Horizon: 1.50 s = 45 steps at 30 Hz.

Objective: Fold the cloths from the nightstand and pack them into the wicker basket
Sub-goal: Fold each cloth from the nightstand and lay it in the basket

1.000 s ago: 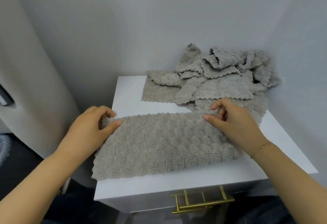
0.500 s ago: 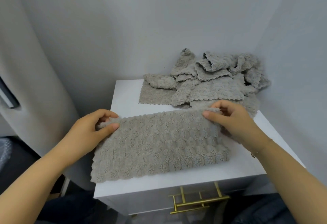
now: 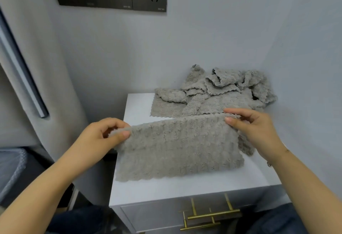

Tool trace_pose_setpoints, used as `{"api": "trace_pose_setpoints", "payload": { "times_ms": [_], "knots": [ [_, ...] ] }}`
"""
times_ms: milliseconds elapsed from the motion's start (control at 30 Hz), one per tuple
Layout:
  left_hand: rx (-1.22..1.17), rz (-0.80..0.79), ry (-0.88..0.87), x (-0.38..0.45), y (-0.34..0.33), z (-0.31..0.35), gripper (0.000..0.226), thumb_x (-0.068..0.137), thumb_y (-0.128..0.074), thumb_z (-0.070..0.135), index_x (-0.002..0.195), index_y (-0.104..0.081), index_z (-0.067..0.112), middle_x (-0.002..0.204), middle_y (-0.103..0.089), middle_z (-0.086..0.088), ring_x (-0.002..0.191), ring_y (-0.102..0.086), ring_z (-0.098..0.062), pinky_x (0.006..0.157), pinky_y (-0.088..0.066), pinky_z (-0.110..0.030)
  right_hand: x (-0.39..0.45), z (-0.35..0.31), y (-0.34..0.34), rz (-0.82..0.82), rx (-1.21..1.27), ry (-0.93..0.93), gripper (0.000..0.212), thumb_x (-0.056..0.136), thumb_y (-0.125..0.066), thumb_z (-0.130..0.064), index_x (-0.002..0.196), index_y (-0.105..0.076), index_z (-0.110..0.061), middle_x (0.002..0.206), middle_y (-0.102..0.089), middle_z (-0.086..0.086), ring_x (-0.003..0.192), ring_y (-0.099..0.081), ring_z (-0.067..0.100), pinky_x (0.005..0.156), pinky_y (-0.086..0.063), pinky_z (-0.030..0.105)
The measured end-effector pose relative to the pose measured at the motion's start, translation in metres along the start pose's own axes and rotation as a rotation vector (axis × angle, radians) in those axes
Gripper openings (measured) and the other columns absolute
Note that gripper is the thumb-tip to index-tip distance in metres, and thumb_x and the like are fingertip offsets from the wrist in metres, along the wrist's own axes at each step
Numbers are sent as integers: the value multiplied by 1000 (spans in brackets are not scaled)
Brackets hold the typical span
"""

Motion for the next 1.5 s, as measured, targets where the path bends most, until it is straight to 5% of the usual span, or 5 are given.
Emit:
{"api": "trace_pose_setpoints", "payload": {
  "times_ms": [333, 700, 1000, 1267, 1500],
  "knots": [
    [-365, -444, 153, -53, -60, 27, 17, 82, -75, 20, 91, -66, 10, 76, -72, -7, 71, -63, -14, 72, -51, -21, 52, -112, -11, -47, -118, 230, 12, 83, -72, -2, 85, -69, -14, 79, -70, -3, 74, -64, 5, 74, -52, 15],
    [105, -123, 230, -45, -25, -28, 14, 85, -72, 30, 90, -59, 27, 74, -65, 4, 58, -52, 2, 59, -42, -9, 133, -105, -226, -593, -810, 457, 9, 81, -76, -16, 86, -69, -16, 84, -64, -4, 80, -57, 14, 71, -44, 23],
    [209, -119, 284, -50, -27, -44, 22, 84, -69, 44, 80, -55, 28, 69, -58, 11, 61, -49, 0, 55, -34, -9, 133, -61, -304, -684, -978, 515, 15, 86, -72, -22, 98, -70, -13, 87, -57, -4, 90, -57, 20, 76, -41, 27],
    [305, -125, 237, -58, -18, -34, 29, 92, -59, 41, 114, -43, 32, 82, -61, 8, 72, -55, -3, 61, -40, -13, 88, -76, -248, -557, -793, 639, 30, 92, -62, -22, 121, -63, -13, 125, -61, 4, 115, -56, 22, 100, -41, 33],
    [480, 33, -208, -65, -23, 7, 30, 97, -52, 37, 127, -48, 37, 115, -39, 20, 103, -42, 3, 88, -36, -9, -33, -34, -163, -694, -732, 592, 48, 96, -38, -51, 131, -62, -28, 136, -55, -19, 126, -46, -7, 109, -35, 16]
  ]
}}
Point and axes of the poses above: each hand's wrist, its own x-axis towards the middle knuckle, its own y-axis out of the back of the hand, z = x × y, the point moved 7 cm from there along x, towards the middle knuckle
